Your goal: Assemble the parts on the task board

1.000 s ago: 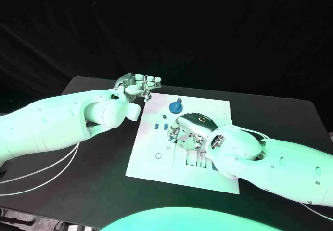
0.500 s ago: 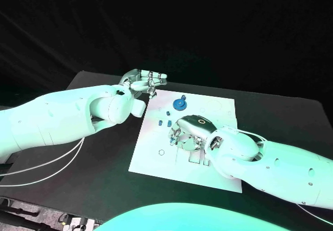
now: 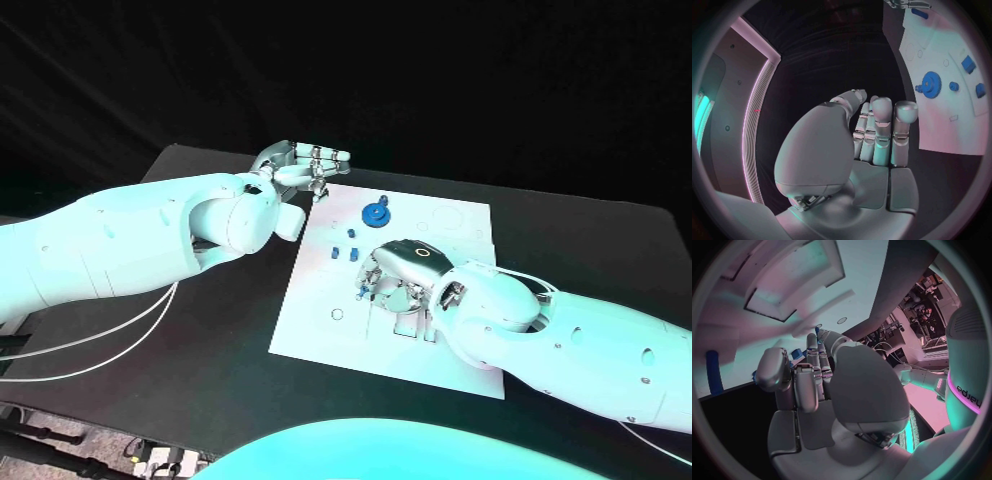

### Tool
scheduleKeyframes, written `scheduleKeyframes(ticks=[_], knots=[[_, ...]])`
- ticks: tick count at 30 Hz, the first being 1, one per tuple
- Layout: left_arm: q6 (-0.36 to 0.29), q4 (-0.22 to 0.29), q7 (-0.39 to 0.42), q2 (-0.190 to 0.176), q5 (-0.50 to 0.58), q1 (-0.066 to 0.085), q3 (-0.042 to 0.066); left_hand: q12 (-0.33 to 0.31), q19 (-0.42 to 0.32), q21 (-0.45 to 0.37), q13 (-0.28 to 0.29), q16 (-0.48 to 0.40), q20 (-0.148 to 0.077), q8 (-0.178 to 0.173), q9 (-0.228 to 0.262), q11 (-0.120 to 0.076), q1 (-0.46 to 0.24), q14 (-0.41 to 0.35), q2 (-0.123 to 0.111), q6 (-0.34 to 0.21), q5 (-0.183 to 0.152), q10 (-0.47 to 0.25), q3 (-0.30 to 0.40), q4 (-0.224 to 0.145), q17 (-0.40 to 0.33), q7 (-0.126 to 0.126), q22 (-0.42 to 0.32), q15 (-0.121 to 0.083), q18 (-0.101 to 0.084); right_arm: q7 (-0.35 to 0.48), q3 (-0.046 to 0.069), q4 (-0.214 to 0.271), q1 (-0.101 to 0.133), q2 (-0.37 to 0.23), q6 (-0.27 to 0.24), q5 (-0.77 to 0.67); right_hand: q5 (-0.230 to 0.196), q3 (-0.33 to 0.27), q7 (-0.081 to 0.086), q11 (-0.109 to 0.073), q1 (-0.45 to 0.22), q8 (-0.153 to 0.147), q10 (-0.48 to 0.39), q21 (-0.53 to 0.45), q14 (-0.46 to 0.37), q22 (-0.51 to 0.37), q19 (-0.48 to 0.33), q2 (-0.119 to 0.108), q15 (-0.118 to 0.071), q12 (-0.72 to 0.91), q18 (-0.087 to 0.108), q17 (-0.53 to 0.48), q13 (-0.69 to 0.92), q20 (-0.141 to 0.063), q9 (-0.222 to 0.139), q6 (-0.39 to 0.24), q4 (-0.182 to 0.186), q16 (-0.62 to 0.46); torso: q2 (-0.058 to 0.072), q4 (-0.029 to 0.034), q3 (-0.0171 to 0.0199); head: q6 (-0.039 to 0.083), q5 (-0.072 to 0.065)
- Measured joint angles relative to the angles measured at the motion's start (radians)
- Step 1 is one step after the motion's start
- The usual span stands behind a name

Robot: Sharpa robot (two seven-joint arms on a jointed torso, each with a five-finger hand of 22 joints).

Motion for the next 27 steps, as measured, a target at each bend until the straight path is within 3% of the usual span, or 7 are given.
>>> scheduleKeyframes(ticks=[17,27], knots=[[0.003,0.0,-0.001,0.001,0.0,0.0,0.0,0.0,0.0,-0.004,0.0,0.0,0.0,0.0,0.0,0.0,0.0,0.0,0.0,0.0,0.0,0.0,0.0,0.0,0.0,0.0,0.0,0.0,0.0,0.005,0.001,-0.011,-0.005,0.014,0.006,-0.007,0.0,0.0,0.005,-0.001,-0.001,-0.001,0.002,0.0,0.0,0.0,0.0,-0.001,0.0,0.0,0.0,0.0,0.0,0.0,0.0,0.002,0.0,0.0,0.0,0.0006,-0.0002,0.003,0.004],[0.004,0.0,-0.003,0.0,0.0,0.0,0.0,0.0,0.0,-0.004,0.0,0.0,0.0,0.0,0.0,0.0,0.0,0.0,0.0,0.0,0.0,0.0,0.0,0.0,0.0,0.0,0.0,0.0,0.0,0.009,0.001,-0.009,-0.007,0.015,0.006,-0.007,0.0,0.003,0.005,-0.001,-0.001,0.001,0.002,0.0,0.0,0.0,0.0,-0.001,0.0,0.0,0.0,0.0,0.0,0.0,-0.001,0.002,-0.003,0.0,0.0,0.0007,-0.0008,-0.001,0.008]])
